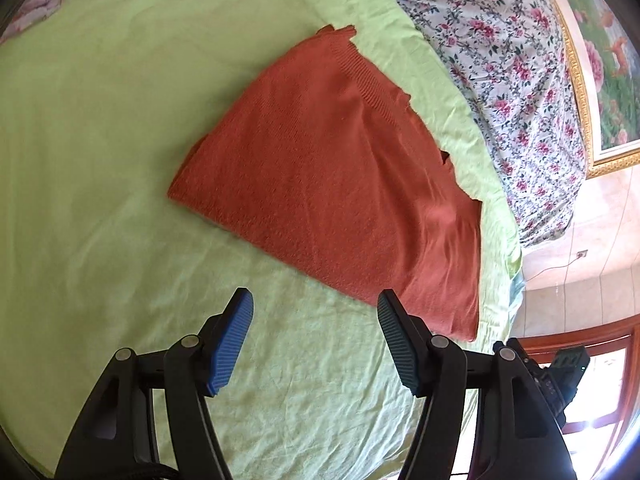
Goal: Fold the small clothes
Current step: 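Release the folded hem and withdraw both tools above the sweater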
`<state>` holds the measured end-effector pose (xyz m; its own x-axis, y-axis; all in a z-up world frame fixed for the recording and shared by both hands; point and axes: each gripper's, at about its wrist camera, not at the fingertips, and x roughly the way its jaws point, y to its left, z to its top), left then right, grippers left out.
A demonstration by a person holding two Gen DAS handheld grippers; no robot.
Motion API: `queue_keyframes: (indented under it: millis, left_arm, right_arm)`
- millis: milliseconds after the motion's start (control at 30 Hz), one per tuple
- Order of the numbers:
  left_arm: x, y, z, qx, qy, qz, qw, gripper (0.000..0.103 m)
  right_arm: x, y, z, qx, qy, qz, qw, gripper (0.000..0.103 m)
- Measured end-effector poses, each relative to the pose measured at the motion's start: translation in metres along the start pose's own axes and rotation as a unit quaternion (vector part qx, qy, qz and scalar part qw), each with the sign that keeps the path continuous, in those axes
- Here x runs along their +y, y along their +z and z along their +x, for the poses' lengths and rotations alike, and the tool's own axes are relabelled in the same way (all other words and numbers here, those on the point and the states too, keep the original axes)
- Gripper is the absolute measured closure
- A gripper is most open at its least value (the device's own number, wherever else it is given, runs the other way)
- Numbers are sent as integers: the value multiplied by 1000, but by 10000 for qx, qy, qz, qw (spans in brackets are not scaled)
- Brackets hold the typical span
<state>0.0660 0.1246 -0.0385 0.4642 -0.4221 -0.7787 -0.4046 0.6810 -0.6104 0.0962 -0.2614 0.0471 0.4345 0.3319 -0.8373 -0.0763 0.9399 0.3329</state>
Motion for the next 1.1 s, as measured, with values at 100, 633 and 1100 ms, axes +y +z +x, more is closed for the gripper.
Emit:
queue_keyframes:
  millis: [100,633,1100]
  left_arm:
    - [4,-1,3,-75,54,-161,9998,36]
    - [30,44,40,-894,69,-1192,9888,26]
    - [-12,68,42,-1322,805,-325,9874,89]
  right_arm:
    - [2,-1,0,61,53,-45,10000,53]
    - [8,17,28,530,274,-228,9980,53]
    - [-6,63,58,575,466,-141,9972,53]
